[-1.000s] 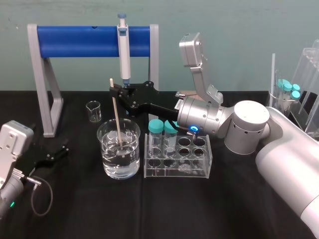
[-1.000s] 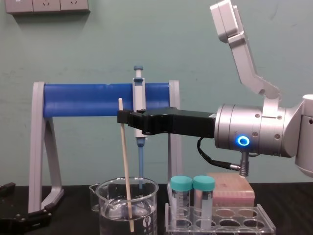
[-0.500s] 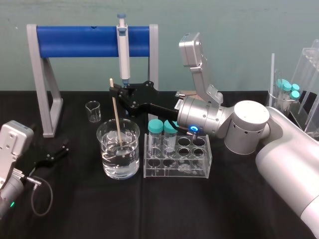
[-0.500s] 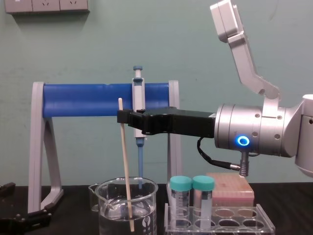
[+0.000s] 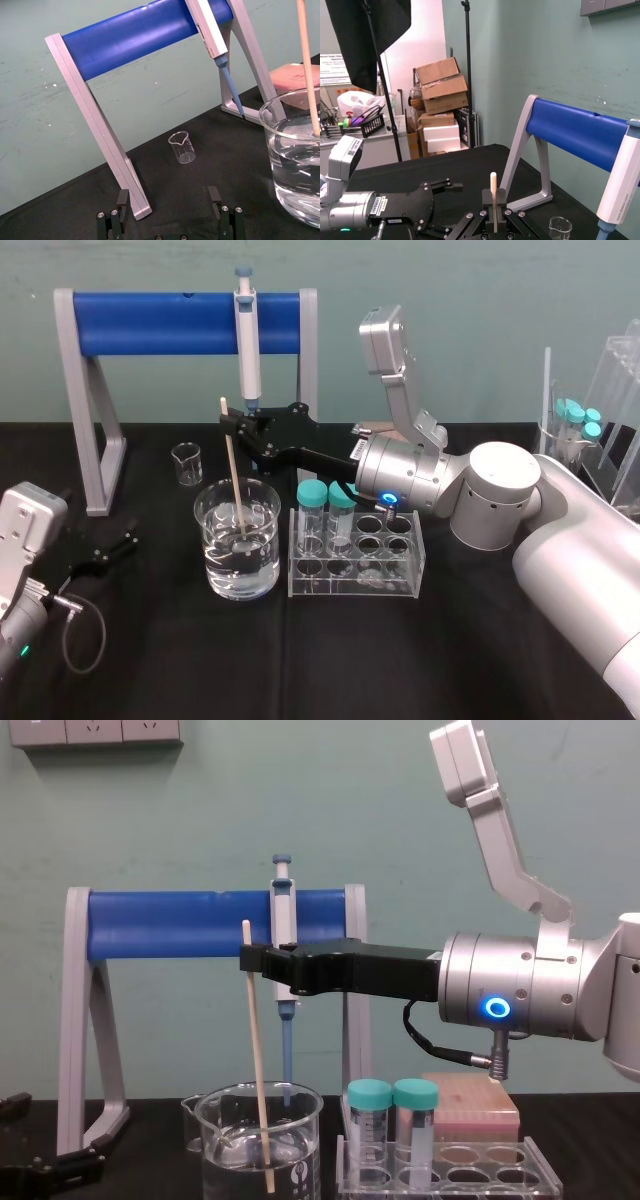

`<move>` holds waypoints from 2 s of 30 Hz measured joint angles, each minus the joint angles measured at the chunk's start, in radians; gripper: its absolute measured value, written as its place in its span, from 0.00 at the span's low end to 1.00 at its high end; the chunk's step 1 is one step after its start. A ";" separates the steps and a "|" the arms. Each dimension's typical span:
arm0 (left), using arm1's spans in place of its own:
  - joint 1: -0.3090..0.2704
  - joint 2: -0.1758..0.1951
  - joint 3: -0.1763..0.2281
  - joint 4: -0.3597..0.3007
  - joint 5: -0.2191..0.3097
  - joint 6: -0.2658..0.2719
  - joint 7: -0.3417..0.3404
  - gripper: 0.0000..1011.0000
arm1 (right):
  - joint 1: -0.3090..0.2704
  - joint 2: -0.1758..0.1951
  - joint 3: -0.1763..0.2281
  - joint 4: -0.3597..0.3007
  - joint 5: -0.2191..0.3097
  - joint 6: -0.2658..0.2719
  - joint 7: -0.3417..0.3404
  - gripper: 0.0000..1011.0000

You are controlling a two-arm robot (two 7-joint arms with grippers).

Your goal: Hold the thermometer with one hand and immerse one end into the beaker, then reinsert it into the test tube rack.

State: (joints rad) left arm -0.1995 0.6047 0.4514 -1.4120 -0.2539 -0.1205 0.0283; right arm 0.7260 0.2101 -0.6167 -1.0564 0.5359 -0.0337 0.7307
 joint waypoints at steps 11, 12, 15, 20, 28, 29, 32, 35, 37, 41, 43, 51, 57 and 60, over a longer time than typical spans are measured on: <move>0.000 0.000 0.000 0.000 0.000 0.000 0.000 0.99 | 0.000 0.000 0.000 0.000 0.000 0.000 0.000 0.04; 0.000 0.000 0.000 0.000 0.000 0.000 0.000 0.99 | 0.000 0.000 0.000 0.000 0.000 0.000 0.000 0.04; 0.000 0.000 0.000 0.000 0.000 0.000 0.000 0.99 | 0.000 0.000 0.000 0.000 0.000 0.000 0.000 0.04; 0.000 0.000 0.000 0.000 0.000 0.000 0.000 0.99 | 0.000 0.000 0.000 0.000 0.000 0.000 0.000 0.04; 0.000 0.000 0.000 0.000 0.000 0.000 0.000 0.99 | 0.000 0.000 0.000 0.000 0.000 0.000 0.000 0.04; 0.000 0.000 0.000 0.000 0.000 0.000 0.000 0.99 | 0.000 0.000 0.000 0.000 0.000 0.000 0.000 0.04; 0.000 0.000 0.000 0.000 0.000 0.000 0.000 0.99 | 0.000 0.000 0.000 0.000 0.000 0.000 0.000 0.04; 0.000 0.000 0.000 0.000 0.000 0.000 0.000 0.99 | 0.000 0.000 0.000 0.000 0.000 0.000 0.000 0.04; 0.000 0.000 0.000 0.000 0.000 0.000 0.000 0.99 | 0.000 0.000 0.000 0.000 0.000 0.000 0.000 0.04; 0.000 0.000 0.000 0.000 0.000 0.000 0.000 0.99 | 0.000 0.000 0.000 0.000 0.000 0.000 0.000 0.04; 0.000 0.000 0.000 0.000 0.000 0.000 0.000 0.99 | 0.000 0.000 0.000 0.000 0.000 0.000 0.000 0.04; 0.000 0.000 0.000 0.000 0.000 0.000 0.000 0.99 | 0.000 0.000 0.000 0.000 0.000 0.000 0.000 0.04; 0.000 0.000 0.000 0.000 0.000 0.000 0.000 0.99 | 0.000 0.000 0.000 0.000 0.000 0.000 0.000 0.04; 0.000 0.000 0.000 0.000 0.000 0.000 0.000 0.99 | 0.000 0.000 0.000 0.000 0.000 0.000 0.000 0.04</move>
State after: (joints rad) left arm -0.1996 0.6047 0.4514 -1.4120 -0.2539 -0.1205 0.0283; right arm 0.7260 0.2101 -0.6168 -1.0563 0.5360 -0.0336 0.7307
